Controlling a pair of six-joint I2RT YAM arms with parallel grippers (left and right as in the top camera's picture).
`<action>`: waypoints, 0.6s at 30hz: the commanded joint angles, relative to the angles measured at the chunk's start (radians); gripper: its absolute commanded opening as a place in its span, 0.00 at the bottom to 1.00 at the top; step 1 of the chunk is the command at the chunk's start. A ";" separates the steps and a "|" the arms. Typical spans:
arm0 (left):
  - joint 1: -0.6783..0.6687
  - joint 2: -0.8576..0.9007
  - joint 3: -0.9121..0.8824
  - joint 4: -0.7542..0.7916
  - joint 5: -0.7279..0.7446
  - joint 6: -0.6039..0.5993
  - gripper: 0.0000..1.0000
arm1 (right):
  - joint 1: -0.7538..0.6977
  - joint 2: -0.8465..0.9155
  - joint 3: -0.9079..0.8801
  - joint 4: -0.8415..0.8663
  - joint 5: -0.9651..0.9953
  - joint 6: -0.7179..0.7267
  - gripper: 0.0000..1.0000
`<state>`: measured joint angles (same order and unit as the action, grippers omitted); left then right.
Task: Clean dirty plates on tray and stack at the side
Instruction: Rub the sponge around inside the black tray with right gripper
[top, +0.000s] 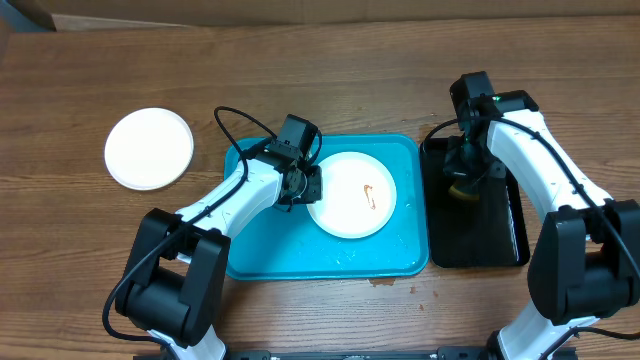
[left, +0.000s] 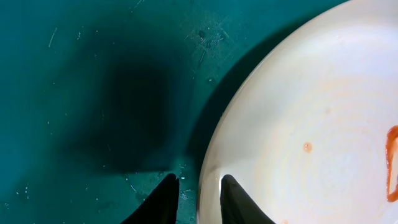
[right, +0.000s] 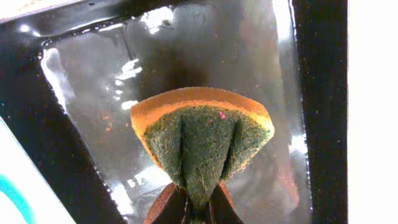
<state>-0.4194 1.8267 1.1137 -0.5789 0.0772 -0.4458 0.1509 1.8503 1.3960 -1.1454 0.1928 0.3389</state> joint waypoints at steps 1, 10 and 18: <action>0.000 -0.024 0.016 0.005 -0.006 -0.004 0.21 | 0.010 -0.021 0.026 0.003 -0.010 0.002 0.04; 0.000 -0.016 0.016 0.011 -0.006 -0.008 0.04 | 0.013 -0.021 0.078 -0.019 -0.015 -0.004 0.04; 0.000 -0.016 0.016 0.011 -0.006 -0.007 0.22 | 0.029 -0.021 0.101 -0.080 -0.010 -0.051 0.04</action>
<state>-0.4191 1.8267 1.1137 -0.5690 0.0772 -0.4496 0.1730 1.8503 1.4792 -1.2243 0.1753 0.3038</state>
